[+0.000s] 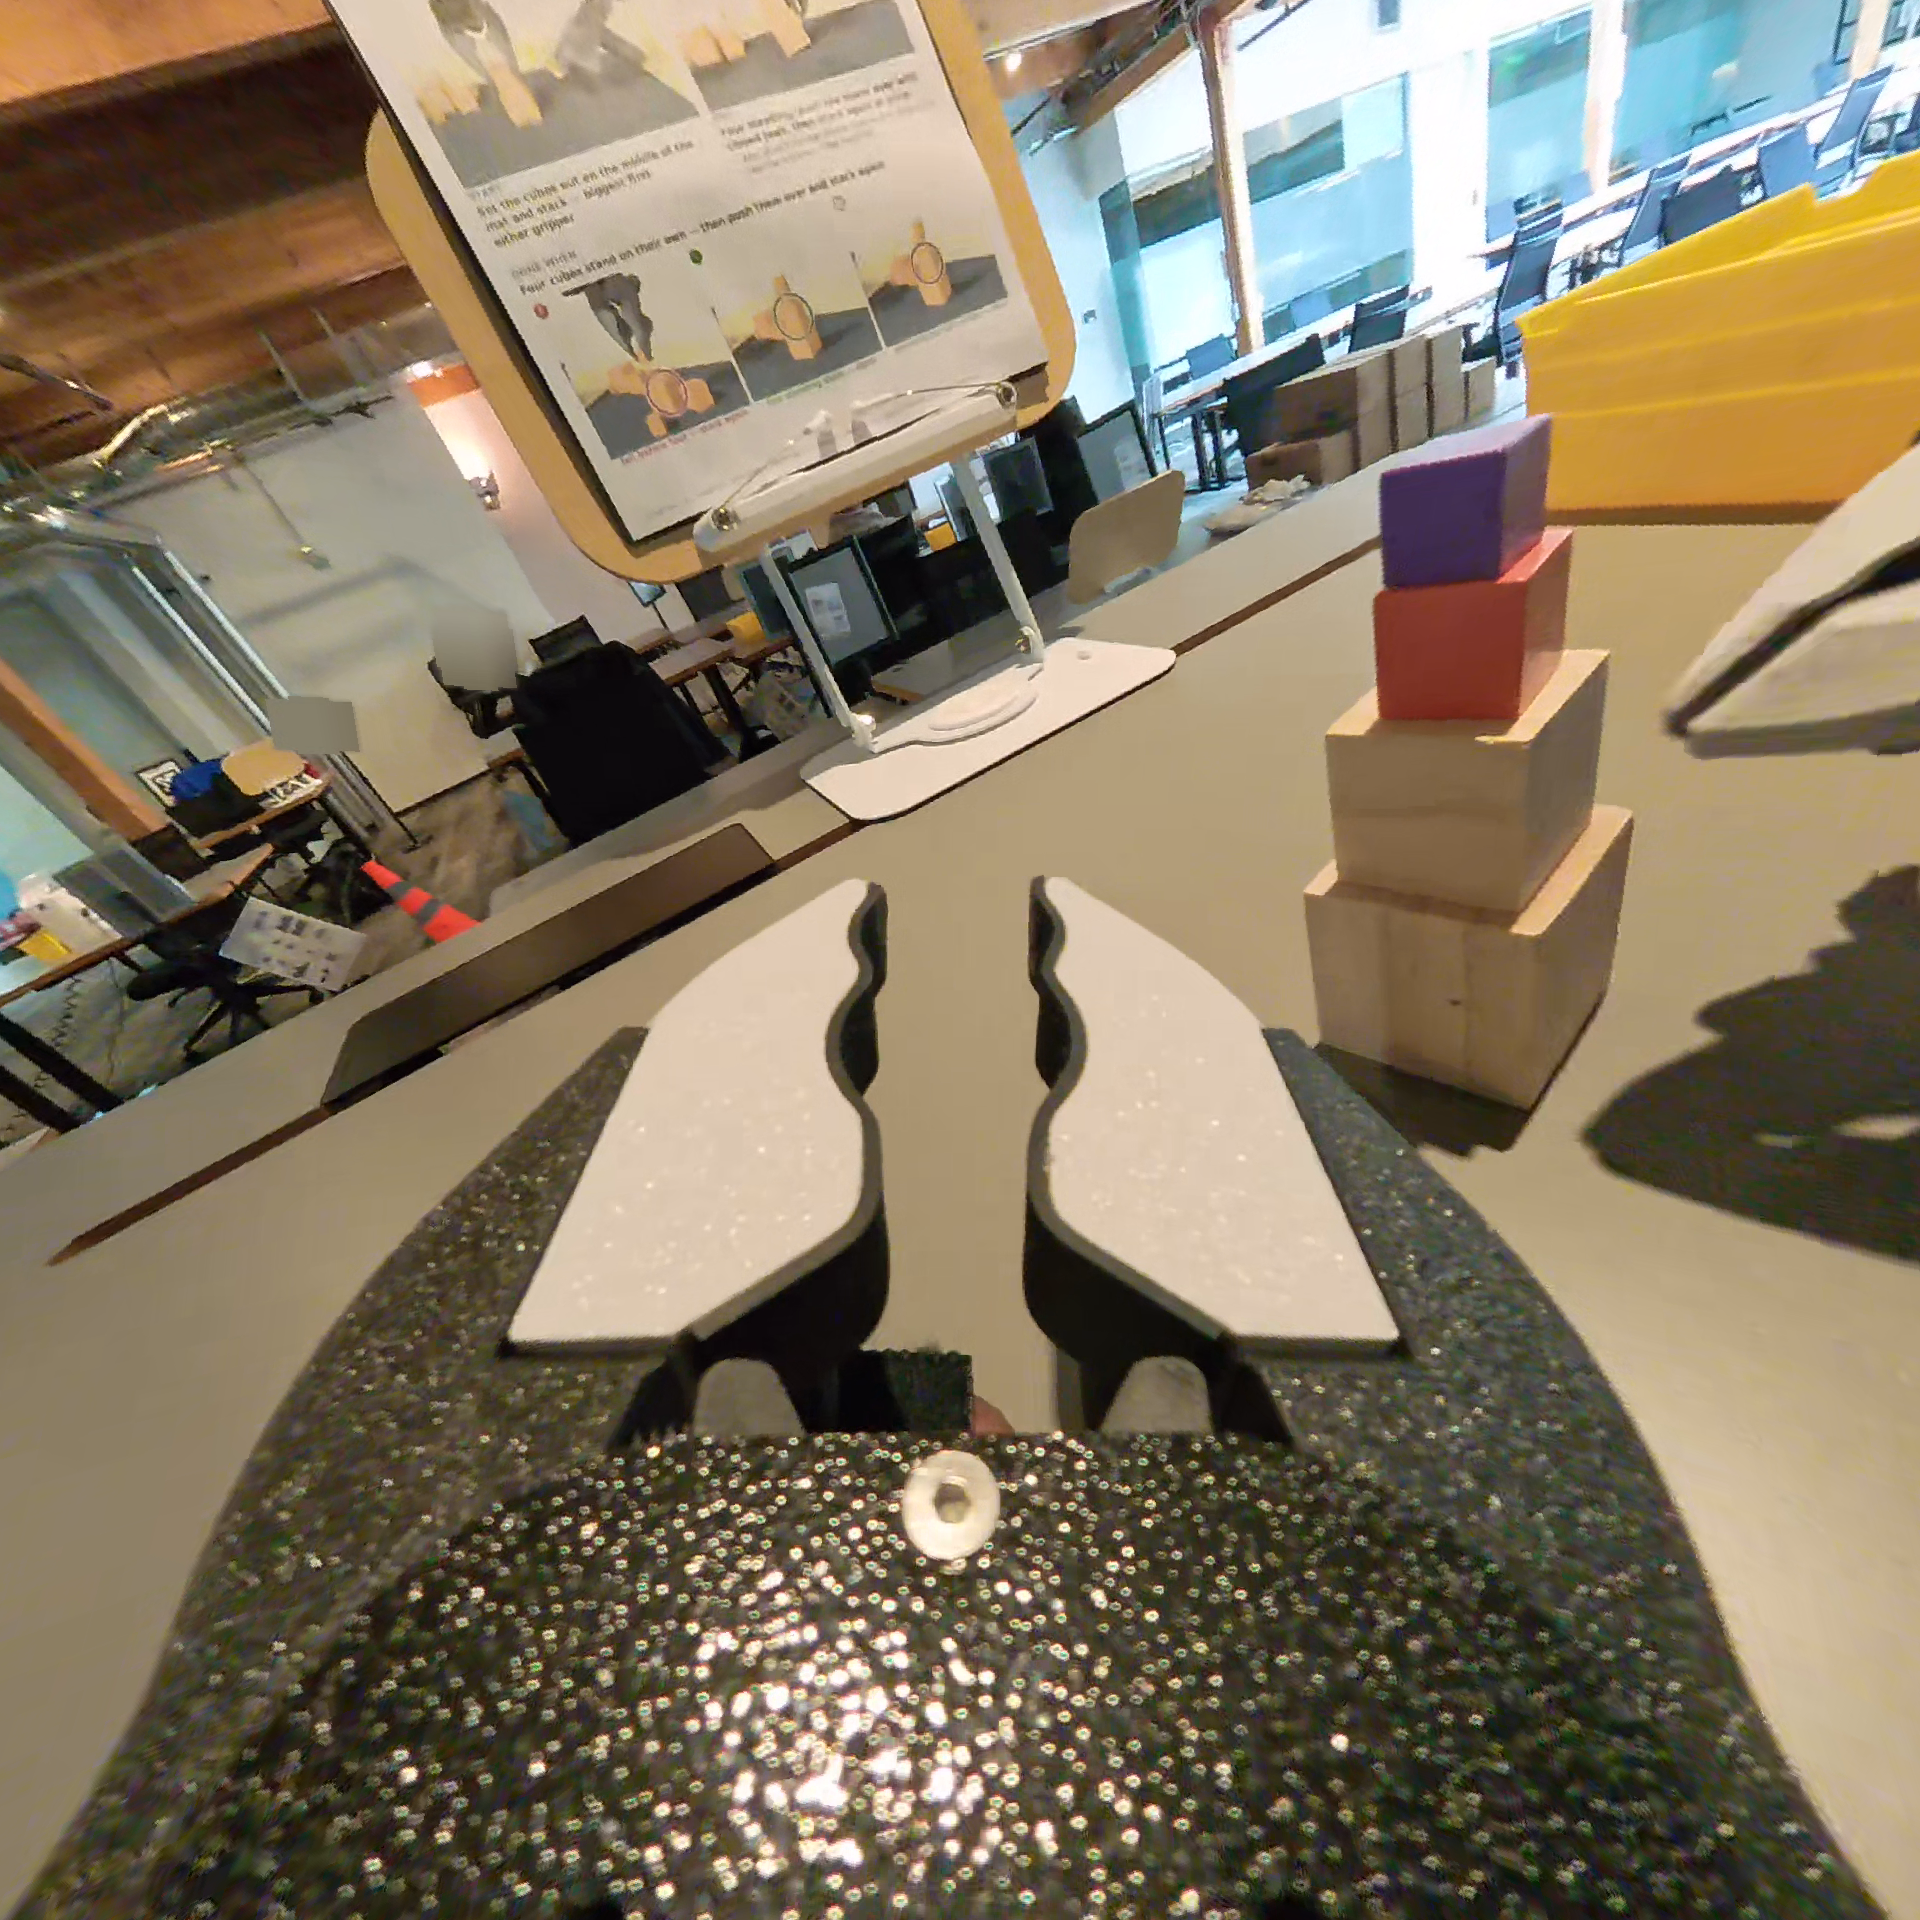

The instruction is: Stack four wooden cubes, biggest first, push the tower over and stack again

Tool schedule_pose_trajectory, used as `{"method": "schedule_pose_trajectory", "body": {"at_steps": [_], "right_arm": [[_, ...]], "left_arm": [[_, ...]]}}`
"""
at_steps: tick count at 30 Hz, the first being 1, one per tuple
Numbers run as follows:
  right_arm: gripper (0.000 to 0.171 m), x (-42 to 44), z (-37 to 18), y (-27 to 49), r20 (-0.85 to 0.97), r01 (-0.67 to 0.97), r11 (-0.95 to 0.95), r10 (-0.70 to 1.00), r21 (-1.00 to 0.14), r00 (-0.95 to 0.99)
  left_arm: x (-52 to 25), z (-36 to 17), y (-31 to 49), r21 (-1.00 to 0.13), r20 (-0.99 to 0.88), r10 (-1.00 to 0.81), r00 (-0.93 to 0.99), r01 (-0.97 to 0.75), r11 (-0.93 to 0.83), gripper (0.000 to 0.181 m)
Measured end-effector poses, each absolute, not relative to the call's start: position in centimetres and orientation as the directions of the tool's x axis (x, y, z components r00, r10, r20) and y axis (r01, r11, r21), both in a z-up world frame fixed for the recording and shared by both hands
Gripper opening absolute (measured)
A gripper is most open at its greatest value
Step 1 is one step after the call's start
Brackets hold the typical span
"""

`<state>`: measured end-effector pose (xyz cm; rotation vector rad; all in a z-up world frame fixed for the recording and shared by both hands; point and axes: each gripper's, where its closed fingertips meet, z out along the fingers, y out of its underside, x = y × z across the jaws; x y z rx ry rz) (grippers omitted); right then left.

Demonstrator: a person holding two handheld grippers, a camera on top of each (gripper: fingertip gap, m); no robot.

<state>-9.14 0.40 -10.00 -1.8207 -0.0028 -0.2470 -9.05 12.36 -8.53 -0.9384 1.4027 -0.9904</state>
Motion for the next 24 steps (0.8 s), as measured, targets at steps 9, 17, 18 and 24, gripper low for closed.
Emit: {"method": "schedule_pose_trajectory", "body": {"at_steps": [9,17,18,24], "right_arm": [[0.000,-7.5,-10.3,-0.7,0.153,0.089,-0.299,-0.197,-0.950,0.968],[0.000,-2.5,-11.2,-2.6,0.056,-0.083,-0.325,-0.397,-0.942,0.916],[0.000,-2.0,-11.4,-2.4,0.053,-0.097,-0.337,-0.408,-0.937,0.911],[0.000,-4.6,-11.5,1.4,0.052,-0.060,-0.371,-0.284,-0.927,0.958]], "left_arm": [[-9.1,-8.6,13.2,-0.942,-0.334,-0.942,-0.033,-0.019,0.334,0.025],[-9.4,-9.1,17.1,-0.939,-0.338,-0.938,0.079,-0.097,0.331,0.025],[-9.6,-9.0,17.6,-0.944,-0.324,-0.942,0.090,-0.097,0.315,0.025],[-10.5,-8.8,20.2,-0.963,-0.263,-0.955,0.135,-0.098,0.251,0.025]]}}
